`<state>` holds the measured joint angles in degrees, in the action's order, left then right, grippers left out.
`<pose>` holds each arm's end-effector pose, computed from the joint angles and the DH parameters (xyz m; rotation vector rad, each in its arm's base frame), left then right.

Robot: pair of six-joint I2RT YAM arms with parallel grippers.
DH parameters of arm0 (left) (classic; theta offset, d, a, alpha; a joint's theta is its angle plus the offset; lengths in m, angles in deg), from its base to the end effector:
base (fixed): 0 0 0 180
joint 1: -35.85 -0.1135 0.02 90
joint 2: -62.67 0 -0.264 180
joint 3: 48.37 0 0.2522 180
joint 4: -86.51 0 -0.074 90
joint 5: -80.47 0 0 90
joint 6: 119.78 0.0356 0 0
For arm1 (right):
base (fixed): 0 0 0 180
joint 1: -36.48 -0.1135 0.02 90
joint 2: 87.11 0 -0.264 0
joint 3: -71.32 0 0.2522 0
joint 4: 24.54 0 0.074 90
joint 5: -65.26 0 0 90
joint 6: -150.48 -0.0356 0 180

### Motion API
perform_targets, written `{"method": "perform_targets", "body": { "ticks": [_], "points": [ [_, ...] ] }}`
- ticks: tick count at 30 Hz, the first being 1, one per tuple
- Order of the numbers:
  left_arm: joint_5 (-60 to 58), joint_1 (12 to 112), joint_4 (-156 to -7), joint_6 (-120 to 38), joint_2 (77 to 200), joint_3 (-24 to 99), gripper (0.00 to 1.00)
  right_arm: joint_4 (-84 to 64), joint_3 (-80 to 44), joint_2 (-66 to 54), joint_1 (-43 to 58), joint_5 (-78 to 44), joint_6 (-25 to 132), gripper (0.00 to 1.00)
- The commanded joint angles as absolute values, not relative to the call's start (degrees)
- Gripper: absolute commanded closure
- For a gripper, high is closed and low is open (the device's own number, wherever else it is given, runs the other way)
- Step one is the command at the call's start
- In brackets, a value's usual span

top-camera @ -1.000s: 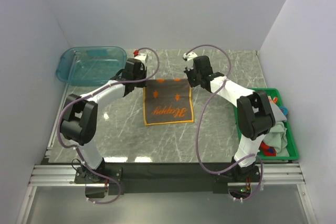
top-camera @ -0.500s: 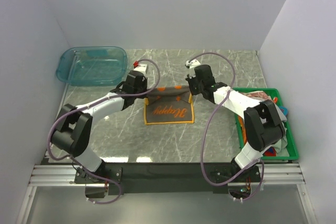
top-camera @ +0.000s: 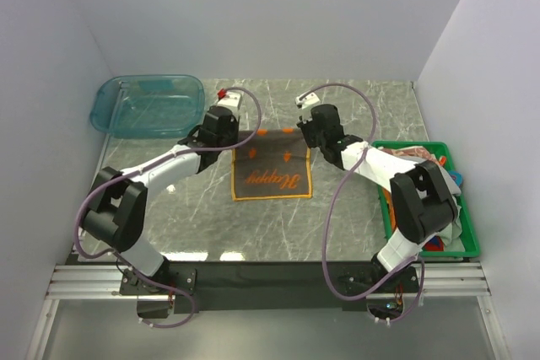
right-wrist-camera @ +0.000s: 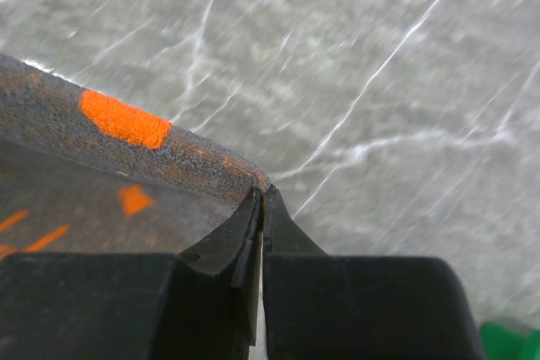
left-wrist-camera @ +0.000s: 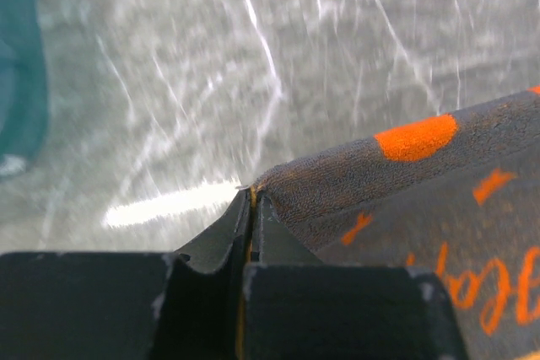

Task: Fold and stack the towels
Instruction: Fold the towel

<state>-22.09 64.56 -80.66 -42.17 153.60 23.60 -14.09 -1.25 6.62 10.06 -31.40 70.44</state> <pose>0.3153 -0.1639 0.2382 0.1718 2.1100 -0.1952 0.3292 0.1589 0.2286 -0.5956 2.0333 0.0474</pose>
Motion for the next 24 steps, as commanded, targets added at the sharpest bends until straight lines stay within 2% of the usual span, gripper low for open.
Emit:
{"method": "perform_targets", "body": {
  "ticks": [1,11,24],
  "points": [
    [-30.88,63.18,-82.18,-35.16,155.12,26.73,0.98,-20.08,-3.53,9.12,11.52,-40.56,77.0,1.0],
    [-30.36,62.66,-89.48,-32.42,155.39,23.31,0.98,-26.77,-1.95,10.71,11.52,-39.07,80.69,1.0],
    [-27.64,62.92,-91.16,-36.9,146.61,14.09,0.96,-29.33,6.92,2.63,11.16,-37.31,80.43,1.0]
  ]
}}
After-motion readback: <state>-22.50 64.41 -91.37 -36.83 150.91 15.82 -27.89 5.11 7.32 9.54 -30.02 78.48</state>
